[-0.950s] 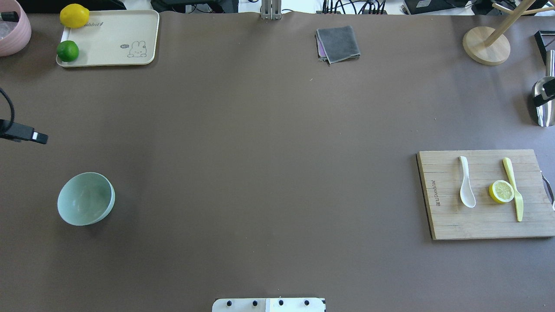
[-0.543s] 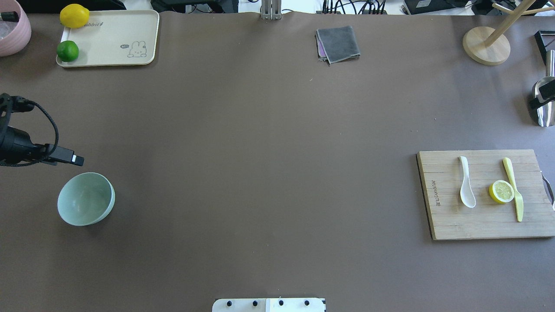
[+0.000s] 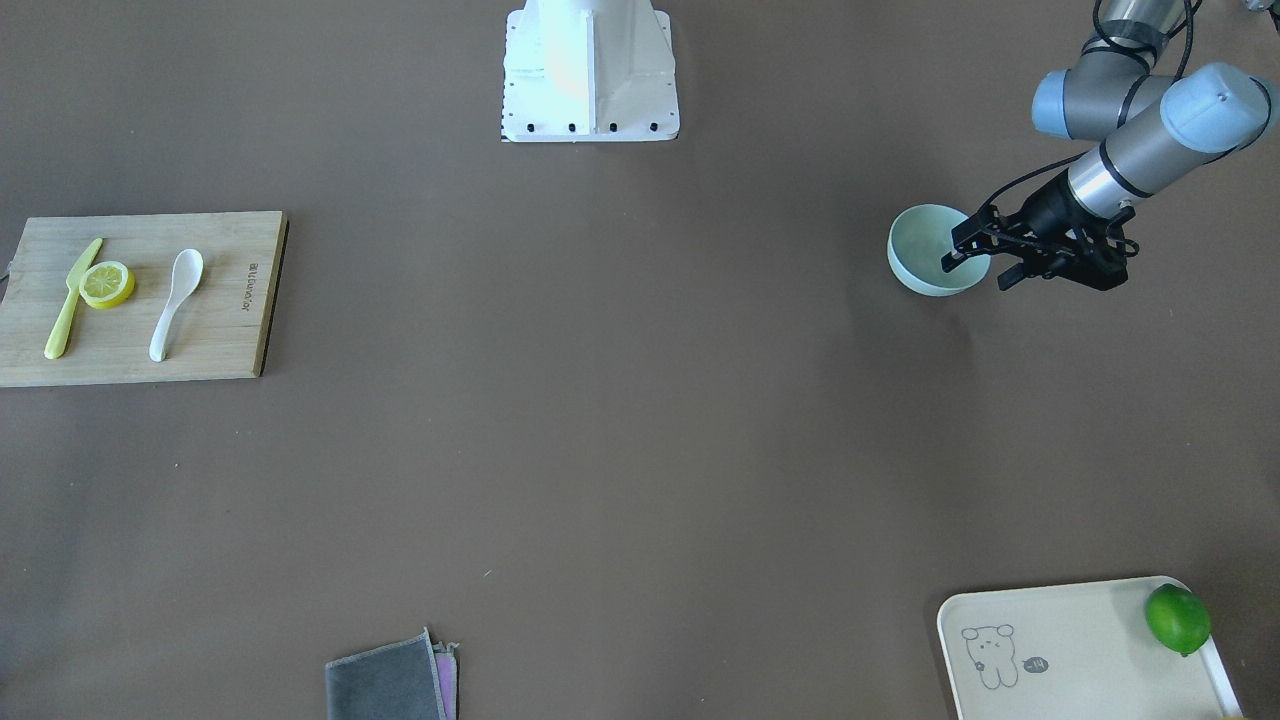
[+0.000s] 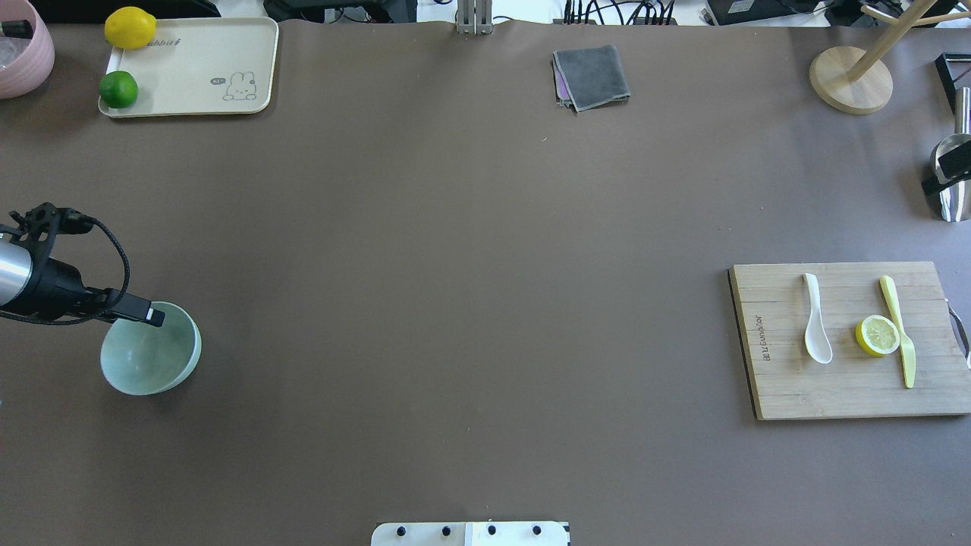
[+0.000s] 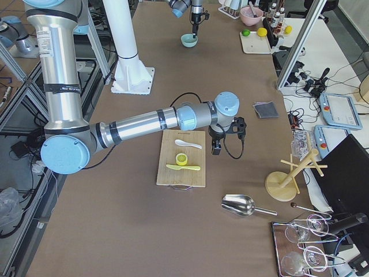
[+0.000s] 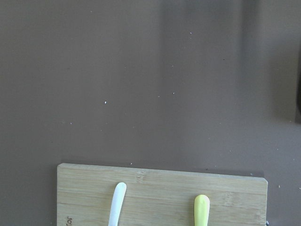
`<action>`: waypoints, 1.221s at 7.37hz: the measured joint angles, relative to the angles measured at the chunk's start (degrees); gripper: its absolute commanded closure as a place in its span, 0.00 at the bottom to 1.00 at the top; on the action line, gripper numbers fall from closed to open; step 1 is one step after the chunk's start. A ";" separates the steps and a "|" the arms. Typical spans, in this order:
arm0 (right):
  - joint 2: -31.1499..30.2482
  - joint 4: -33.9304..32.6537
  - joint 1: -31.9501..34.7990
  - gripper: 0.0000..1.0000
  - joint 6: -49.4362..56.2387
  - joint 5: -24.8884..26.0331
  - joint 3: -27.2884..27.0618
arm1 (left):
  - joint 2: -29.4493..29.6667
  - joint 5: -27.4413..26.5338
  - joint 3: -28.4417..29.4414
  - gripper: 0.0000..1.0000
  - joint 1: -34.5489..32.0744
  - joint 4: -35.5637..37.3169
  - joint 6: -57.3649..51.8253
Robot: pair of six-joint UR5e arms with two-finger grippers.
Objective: Place spoon in bowl
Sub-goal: 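Reach the left gripper down to the rim of the pale green bowl, then grip the bowl rim with the left gripper and drag it toward the table center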
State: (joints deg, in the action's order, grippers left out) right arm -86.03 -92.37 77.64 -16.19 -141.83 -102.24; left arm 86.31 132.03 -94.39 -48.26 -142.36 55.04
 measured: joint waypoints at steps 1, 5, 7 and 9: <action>0.07 0.00 -0.40 0.00 -0.02 0.00 0.00 | -0.03 0.12 0.43 0.98 0.40 -0.17 -0.09; 0.25 0.02 -1.52 0.00 -1.47 -0.01 -0.36 | -0.38 0.66 0.58 1.00 0.44 -2.41 0.80; 0.66 0.07 -2.76 0.00 -2.79 -0.01 -0.61 | 1.58 3.02 -0.67 1.00 0.06 -2.43 6.18; 2.04 0.11 -5.04 0.00 -6.13 0.29 -0.72 | 8.62 2.71 -0.42 1.00 -0.02 -0.77 14.15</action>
State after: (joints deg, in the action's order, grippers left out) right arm -83.99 -92.27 72.60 -22.32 -141.54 -102.96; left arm 94.93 134.73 -94.81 -48.27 -143.13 69.18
